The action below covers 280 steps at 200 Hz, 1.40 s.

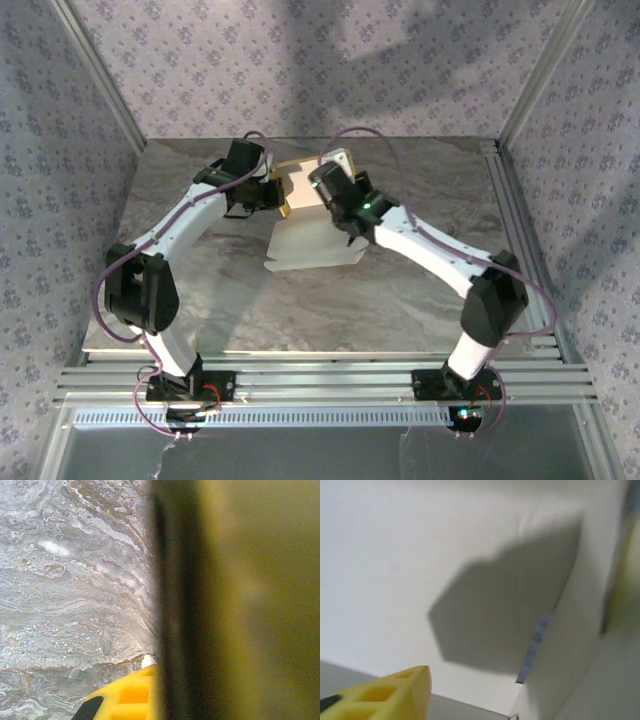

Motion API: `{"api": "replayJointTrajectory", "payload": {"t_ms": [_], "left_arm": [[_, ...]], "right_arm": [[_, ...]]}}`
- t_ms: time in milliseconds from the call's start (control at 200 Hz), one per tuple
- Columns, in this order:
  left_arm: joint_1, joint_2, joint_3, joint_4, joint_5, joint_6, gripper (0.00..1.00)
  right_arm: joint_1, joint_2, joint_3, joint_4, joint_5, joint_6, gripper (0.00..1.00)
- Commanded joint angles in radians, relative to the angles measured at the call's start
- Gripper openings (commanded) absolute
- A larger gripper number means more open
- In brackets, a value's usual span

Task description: Fold the paper box

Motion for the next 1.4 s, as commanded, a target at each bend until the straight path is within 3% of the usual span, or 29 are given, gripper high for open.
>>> {"api": "replayJointTrajectory", "payload": {"t_ms": [0,80,200,385,475,515,700,919,1394], "left_arm": [[0.009,-0.011,0.003,0.004,0.026,0.022,0.00],[0.019,-0.012,0.010,-0.012,0.030,0.034,0.00],[0.032,-0.008,0.034,-0.063,0.035,0.057,0.00],[0.063,0.001,0.052,-0.168,0.066,0.123,0.00],[0.081,-0.008,0.025,-0.166,0.104,0.137,0.00],[0.083,-0.004,0.025,-0.173,0.118,0.149,0.00],[0.084,0.034,0.060,-0.214,0.190,0.201,0.00],[0.082,0.062,0.088,-0.244,0.221,0.235,0.00],[0.063,0.086,0.117,-0.266,0.217,0.251,0.00]], "right_arm": [[-0.096,-0.184,-0.007,-0.019,-0.518,-0.065,0.73],[-0.211,-0.298,-0.071,0.011,-0.781,-0.084,0.75],[-0.444,-0.448,-0.262,0.215,-1.141,0.023,0.77],[-0.705,-0.414,-0.429,0.400,-1.292,0.241,0.60],[-0.776,-0.352,-0.498,0.540,-1.406,0.336,0.51],[-0.781,-0.325,-0.504,0.556,-1.429,0.331,0.45],[-0.746,-0.205,-0.471,0.524,-1.490,0.256,0.35],[-0.679,-0.128,-0.406,0.472,-1.544,0.171,0.34],[-0.607,-0.147,-0.393,0.417,-1.604,0.094,0.39]]}}
